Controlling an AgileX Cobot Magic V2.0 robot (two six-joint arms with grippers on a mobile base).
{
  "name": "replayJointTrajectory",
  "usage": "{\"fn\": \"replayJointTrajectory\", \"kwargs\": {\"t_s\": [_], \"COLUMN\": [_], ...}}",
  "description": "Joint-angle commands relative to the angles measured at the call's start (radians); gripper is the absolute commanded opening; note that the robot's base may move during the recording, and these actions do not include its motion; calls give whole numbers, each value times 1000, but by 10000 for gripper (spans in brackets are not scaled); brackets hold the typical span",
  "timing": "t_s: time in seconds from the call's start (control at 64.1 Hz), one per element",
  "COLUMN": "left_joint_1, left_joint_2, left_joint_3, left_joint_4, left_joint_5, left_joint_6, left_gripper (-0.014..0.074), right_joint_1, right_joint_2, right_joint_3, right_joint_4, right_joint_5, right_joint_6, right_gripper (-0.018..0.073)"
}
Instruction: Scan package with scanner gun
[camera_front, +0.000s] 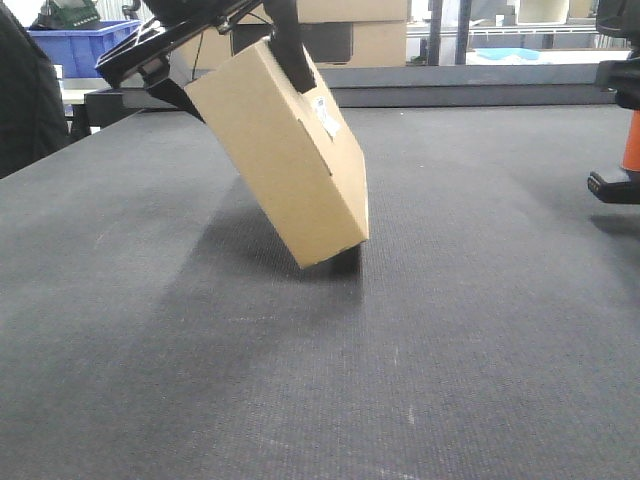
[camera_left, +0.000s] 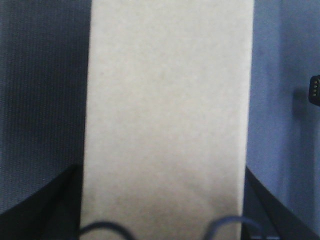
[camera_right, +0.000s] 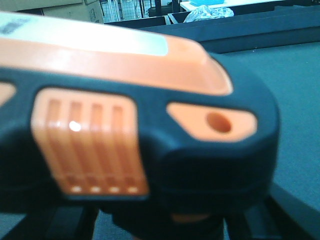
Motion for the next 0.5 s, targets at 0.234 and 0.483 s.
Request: {"fn": "replayJointTrajectory", "kwargs": {"t_s": [0.234, 0.483], "left_joint_1": [-5, -5], "left_joint_2": [-10, -10], "left_joint_3": [-9, -9], "left_joint_4": [-9, -9], "left_joint_5": [-9, -9], "left_joint_6": [1, 1], "left_gripper": [-111, -111], "right_joint_1": [-2, -2], "right_joint_2": [1, 1], "right_joint_3": [-7, -7], "right_joint_4": [-10, -10], "right_joint_5": [-23, 14], "right_joint_6": [0, 0], "right_gripper": [84, 396]}}
